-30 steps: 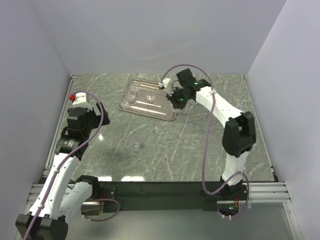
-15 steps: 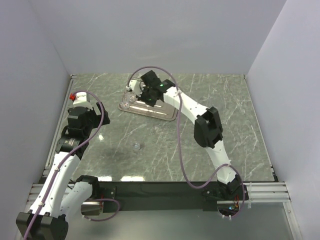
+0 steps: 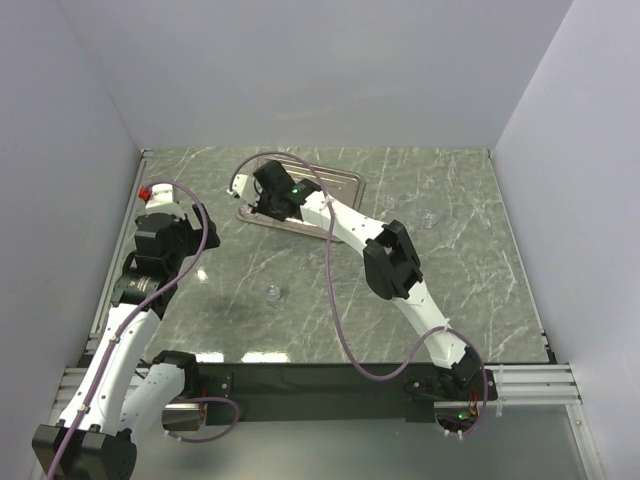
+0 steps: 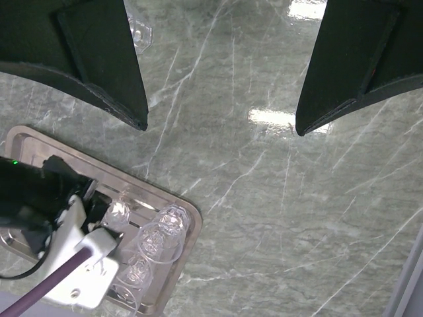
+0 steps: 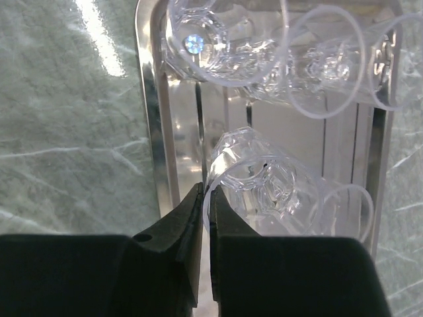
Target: Place the glasses into the tray
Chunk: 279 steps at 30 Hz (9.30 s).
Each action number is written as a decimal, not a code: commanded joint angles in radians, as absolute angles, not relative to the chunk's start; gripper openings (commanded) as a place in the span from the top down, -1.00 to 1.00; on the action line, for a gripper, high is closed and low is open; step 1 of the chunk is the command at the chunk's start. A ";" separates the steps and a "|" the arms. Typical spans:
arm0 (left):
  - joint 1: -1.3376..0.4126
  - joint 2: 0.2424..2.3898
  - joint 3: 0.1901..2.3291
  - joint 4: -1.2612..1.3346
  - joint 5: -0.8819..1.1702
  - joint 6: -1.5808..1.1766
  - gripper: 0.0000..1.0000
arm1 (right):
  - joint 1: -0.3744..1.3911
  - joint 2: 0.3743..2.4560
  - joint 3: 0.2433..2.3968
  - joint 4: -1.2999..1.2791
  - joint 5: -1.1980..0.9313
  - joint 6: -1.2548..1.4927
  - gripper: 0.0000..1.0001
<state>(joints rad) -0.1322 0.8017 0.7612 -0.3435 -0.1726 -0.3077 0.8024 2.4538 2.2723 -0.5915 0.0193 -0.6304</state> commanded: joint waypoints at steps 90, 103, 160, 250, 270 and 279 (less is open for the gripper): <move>-0.565 1.120 0.699 -0.439 -0.153 -0.930 -0.34 | 0.043 0.808 0.762 -0.431 -0.729 -0.462 -0.07; -0.534 1.238 0.776 -0.460 -0.224 -0.950 -0.19 | 0.028 0.801 0.761 -0.436 -0.738 -0.466 -0.07; -0.485 2.120 1.827 -0.560 -0.135 -0.426 0.24 | 0.005 0.811 0.755 -0.459 -0.761 -0.511 -0.08; -0.469 0.850 0.824 -0.301 -0.502 -0.250 -0.99 | 0.351 1.836 1.601 -0.811 -0.258 -0.643 1.00; -0.456 0.870 0.810 -0.282 -0.522 -0.239 -0.99 | 0.512 2.316 2.255 -0.765 -0.115 -0.635 0.93; -0.448 0.861 0.811 -0.279 -0.508 -0.241 -0.99 | 0.558 2.353 2.209 -0.672 -0.038 -0.666 0.83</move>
